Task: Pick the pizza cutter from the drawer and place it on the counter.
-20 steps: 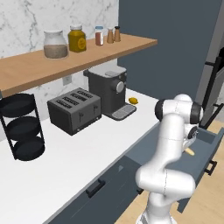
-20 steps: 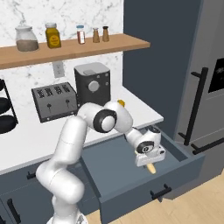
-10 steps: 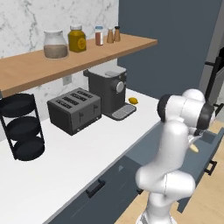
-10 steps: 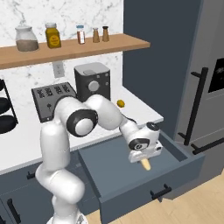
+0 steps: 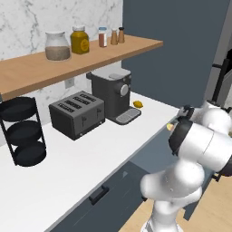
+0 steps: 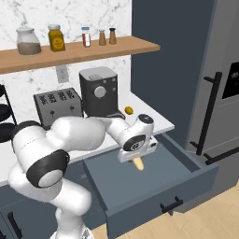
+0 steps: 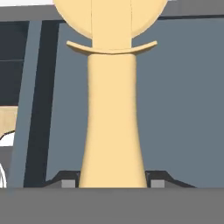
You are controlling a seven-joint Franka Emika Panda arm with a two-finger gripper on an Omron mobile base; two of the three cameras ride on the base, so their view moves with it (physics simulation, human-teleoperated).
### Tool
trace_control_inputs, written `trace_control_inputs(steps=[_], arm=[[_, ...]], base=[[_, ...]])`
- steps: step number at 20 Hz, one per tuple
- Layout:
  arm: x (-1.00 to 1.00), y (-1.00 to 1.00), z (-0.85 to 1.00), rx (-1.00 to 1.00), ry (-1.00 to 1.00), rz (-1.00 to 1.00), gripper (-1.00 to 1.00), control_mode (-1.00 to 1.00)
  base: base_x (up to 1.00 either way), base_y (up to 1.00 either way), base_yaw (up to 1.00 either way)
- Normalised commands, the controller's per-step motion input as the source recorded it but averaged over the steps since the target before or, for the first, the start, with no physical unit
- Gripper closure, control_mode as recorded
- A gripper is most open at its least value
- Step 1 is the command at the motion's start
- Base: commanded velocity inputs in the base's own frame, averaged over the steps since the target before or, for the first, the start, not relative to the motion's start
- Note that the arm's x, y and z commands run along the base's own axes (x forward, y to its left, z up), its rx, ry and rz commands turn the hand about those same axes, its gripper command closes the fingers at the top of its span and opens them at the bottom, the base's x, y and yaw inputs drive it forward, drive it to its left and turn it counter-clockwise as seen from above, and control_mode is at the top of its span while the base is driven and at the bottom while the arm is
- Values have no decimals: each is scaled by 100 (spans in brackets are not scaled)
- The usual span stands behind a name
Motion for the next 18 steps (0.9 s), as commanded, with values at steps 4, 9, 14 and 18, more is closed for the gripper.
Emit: trace_control_inputs(steps=[4, 9, 14, 18], arm=[[-37, 100, 100, -2, 5, 3, 100, -100], [3, 100, 100, -2, 0, 17, 100, -100], [21, 100, 66, -3, -1, 41, 100, -100], [0, 98, 7, 0, 1, 70, 100, -100]], base=[[0, 0, 0], [0, 0, 0], [0, 0, 0], [0, 0, 0]])
